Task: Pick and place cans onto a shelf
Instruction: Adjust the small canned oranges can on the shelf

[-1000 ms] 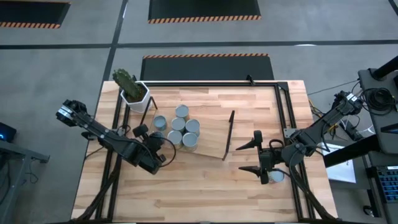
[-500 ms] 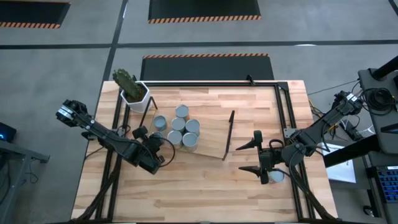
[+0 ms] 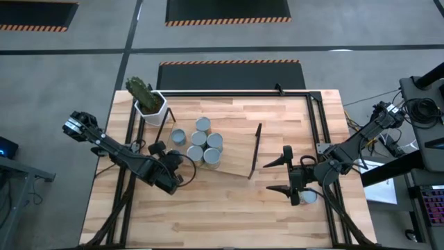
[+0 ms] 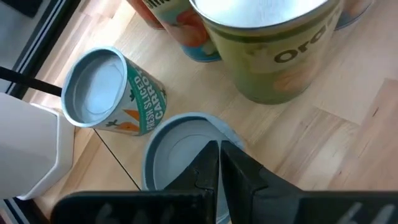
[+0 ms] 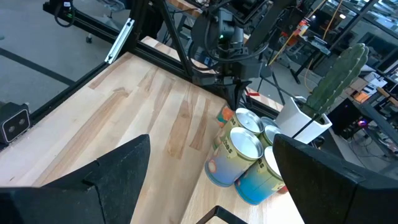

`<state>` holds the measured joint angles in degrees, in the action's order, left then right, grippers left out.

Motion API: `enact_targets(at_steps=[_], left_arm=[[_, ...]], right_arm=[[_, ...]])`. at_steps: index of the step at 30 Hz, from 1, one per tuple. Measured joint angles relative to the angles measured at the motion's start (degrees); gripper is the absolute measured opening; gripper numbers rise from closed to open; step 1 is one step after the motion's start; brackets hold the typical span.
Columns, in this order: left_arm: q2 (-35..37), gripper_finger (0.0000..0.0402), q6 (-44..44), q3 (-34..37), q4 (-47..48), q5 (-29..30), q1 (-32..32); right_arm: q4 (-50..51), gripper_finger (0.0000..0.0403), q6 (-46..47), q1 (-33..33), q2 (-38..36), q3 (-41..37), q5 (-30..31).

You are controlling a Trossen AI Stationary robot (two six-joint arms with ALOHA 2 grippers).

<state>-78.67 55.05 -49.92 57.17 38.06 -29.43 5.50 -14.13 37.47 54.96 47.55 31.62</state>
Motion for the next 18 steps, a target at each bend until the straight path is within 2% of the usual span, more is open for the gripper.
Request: enact_targets(at_steps=[3, 9, 14, 18], left_arm=[[0.0, 0.0000, -0.3, -1.8, 1.1, -0.4, -0.2], [0.0, 0.0000, -3.8, -8.0, 3.9, -5.7, -0.5], [0.0, 0.0000, -6.5, -6.7, 4.3, -15.1, -0.7], [0.0, 0.0000, -4.4, -4.2, 4.2, -16.1, -0.7]], right_arm=[[0.0, 0.0327, 0.0, 0.0, 0.0, 0.0, 0.0], [0.0, 0.0327, 0.0, 0.0, 0.0, 0.0, 0.0], [0.0, 0.0327, 0.0, 0.0, 0.0, 0.0, 0.0], [0.0, 0.0327, 0.0, 0.0, 0.0, 0.0, 0.0]])
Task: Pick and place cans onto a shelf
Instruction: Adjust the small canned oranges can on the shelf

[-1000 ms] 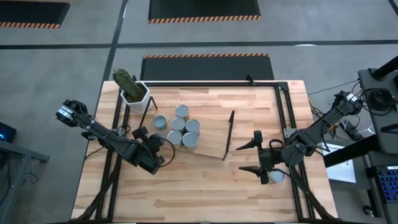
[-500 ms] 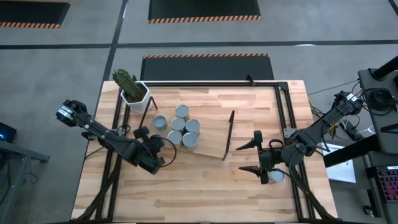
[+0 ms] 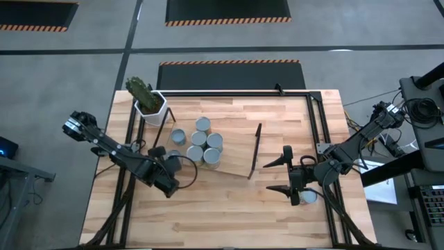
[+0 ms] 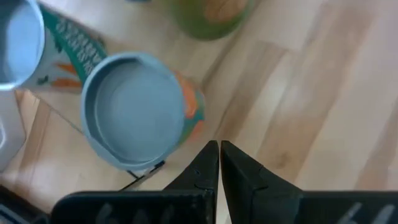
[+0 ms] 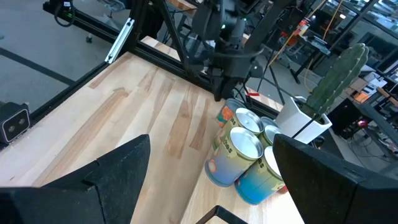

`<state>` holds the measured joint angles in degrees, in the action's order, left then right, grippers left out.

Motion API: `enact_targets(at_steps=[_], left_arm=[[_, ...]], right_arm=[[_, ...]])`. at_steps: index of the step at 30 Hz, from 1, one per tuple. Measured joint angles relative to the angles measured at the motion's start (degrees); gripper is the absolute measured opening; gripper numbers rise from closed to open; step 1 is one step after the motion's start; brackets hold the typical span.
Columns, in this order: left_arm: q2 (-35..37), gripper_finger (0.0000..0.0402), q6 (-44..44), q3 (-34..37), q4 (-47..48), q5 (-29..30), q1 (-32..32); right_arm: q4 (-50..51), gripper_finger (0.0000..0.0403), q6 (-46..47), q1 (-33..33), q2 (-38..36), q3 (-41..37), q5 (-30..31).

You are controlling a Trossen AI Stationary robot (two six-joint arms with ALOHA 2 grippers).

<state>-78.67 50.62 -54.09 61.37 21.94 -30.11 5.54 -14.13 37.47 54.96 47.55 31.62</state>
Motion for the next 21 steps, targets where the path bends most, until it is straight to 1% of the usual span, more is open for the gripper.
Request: enact_targets(at_steps=[3, 8, 16, 18, 21], left_arm=[[0.0, 0.0000, 0.7, 1.8, -0.1, 1.2, 0.0], [0.0, 0.0000, 3.1, 2.4, 0.9, 7.0, 0.2], [0.0, 0.0000, 5.4, 0.3, 1.5, 7.1, 0.2], [0.0, 0.0000, 5.4, -1.1, 1.5, 7.2, 0.2], [0.0, 0.0000, 3.0, -4.6, 1.5, 7.5, -0.1]], right_arm=[[0.0, 0.0327, -0.4, 0.0, 0.0, 0.0, 0.0], [-0.1, 0.0327, -0.5, 0.0, 0.0, 0.0, 0.0], [-0.2, 0.0327, -0.4, 0.0, 0.0, 0.0, 0.0], [-0.2, 0.0327, -0.4, 0.0, 0.0, 0.0, 0.0], [-0.2, 0.0327, -0.4, 0.0, 0.0, 0.0, 0.0]])
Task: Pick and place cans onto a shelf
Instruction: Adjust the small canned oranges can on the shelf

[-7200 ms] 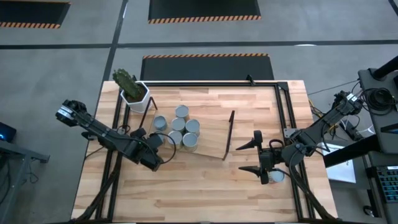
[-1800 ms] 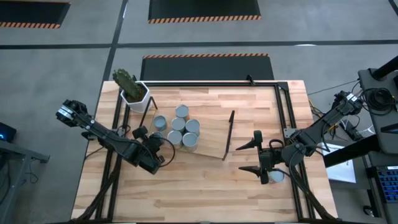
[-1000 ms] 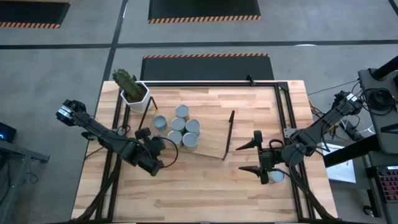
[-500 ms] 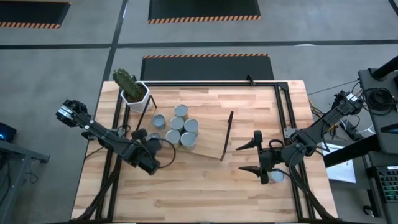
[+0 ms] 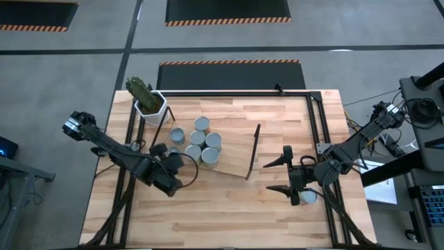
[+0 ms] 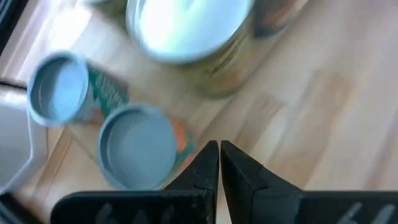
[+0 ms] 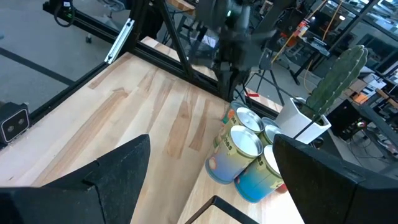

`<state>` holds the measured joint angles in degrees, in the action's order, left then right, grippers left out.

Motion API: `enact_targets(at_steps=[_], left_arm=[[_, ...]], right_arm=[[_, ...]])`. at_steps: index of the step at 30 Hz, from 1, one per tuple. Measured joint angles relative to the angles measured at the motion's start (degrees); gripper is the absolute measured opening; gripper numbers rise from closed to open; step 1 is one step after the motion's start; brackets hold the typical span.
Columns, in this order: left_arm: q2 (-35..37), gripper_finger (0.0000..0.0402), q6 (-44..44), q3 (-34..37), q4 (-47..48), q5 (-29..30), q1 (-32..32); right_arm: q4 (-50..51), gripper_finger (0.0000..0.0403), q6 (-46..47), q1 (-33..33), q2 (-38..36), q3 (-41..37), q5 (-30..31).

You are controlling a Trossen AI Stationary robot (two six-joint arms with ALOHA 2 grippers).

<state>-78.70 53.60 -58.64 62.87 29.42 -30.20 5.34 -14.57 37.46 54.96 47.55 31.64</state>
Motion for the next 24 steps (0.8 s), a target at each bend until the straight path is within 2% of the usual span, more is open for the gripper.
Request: enact_targets(at_steps=[4, 8, 11, 15, 17, 20, 22, 24], left_arm=[[0.0, 0.0000, -5.8, -6.0, 0.0, 2.6, -0.5], [0.0, 0.0000, -15.2, -11.4, -2.3, 13.6, -3.3], [0.0, 0.0000, -22.5, -13.5, -3.9, 18.4, -5.5], [0.0, 0.0000, -23.2, -14.4, -3.6, 22.6, -5.8], [0.0, 0.0000, -21.8, -14.4, -2.1, 20.0, -5.8], [0.1, 0.0000, -15.6, -12.8, 2.2, 7.5, -6.3], [0.1, 0.0000, -9.1, -10.6, 4.1, 0.9, -7.1], [0.1, 0.0000, -3.5, -7.2, 4.7, -2.8, -7.8]], right_arm=[[0.0, 0.0327, 0.5, 0.0, 0.0, 0.0, 0.0], [0.0, 0.0327, 1.1, 0.0, 0.0, 0.0, 0.0], [-0.4, 0.0327, 3.0, 0.0, 0.0, 0.0, 1.1], [-0.6, 0.0327, 4.8, 0.0, 0.0, 0.0, 4.7], [-0.9, 0.0327, 6.1, 0.0, 0.0, 0.1, 5.0], [-0.8, 0.0320, 8.7, 0.0, 0.0, 1.1, 4.9], [0.4, 0.0302, 9.3, 0.0, 0.0, 2.0, 4.9], [1.6, 0.0275, 9.3, -0.3, 0.0, 3.1, 4.9]])
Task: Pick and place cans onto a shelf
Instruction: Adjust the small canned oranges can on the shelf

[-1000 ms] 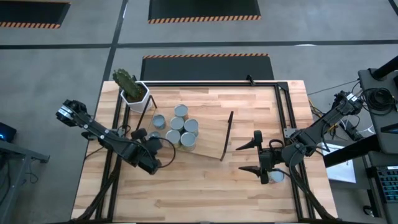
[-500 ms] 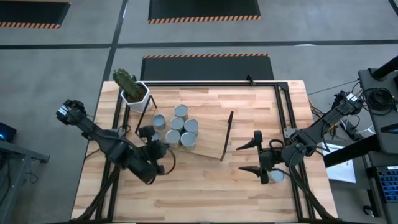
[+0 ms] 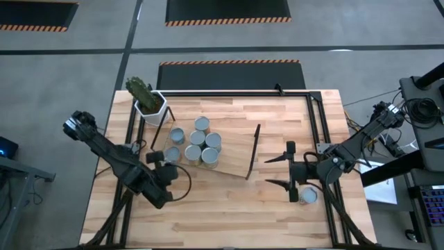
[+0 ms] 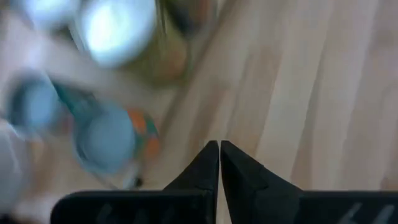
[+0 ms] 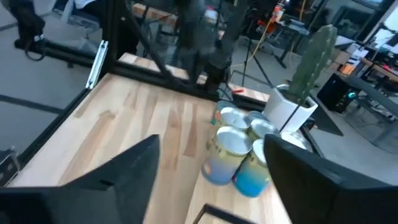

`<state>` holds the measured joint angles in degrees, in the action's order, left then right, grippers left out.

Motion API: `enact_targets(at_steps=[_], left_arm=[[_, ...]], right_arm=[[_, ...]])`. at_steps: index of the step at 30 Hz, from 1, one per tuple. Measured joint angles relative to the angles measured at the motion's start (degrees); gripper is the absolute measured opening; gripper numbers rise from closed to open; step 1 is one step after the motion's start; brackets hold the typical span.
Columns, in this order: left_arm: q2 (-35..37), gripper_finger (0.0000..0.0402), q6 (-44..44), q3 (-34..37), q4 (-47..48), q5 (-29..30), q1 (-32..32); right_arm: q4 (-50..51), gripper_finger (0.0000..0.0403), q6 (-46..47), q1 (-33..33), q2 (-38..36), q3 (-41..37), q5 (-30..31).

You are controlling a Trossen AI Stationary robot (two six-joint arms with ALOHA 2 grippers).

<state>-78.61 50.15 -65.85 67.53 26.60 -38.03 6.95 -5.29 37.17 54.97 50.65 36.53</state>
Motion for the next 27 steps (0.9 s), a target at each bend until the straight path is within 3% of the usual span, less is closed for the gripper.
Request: enact_targets(at_steps=[6, 14, 20, 27], left_arm=[[0.0, 0.0000, 9.7, 9.4, -0.4, -2.1, -0.9], [0.0, 0.0000, 10.2, 15.7, -0.7, 4.1, -0.9], [0.0, 0.0000, 10.6, 16.9, -1.4, 7.5, -0.9], [0.0, 0.0000, 9.5, 16.9, -4.1, 9.8, -0.8]], right_arm=[[0.0, 0.0169, -0.5, -4.9, 1.6, 3.9, 0.1], [11.2, 0.0024, -0.9, -17.0, 9.9, 16.8, -6.2], [18.1, 0.0013, -5.0, -22.1, 17.3, 26.7, -10.0], [18.6, 0.0013, -8.2, -22.6, 20.1, 28.2, -10.2]])
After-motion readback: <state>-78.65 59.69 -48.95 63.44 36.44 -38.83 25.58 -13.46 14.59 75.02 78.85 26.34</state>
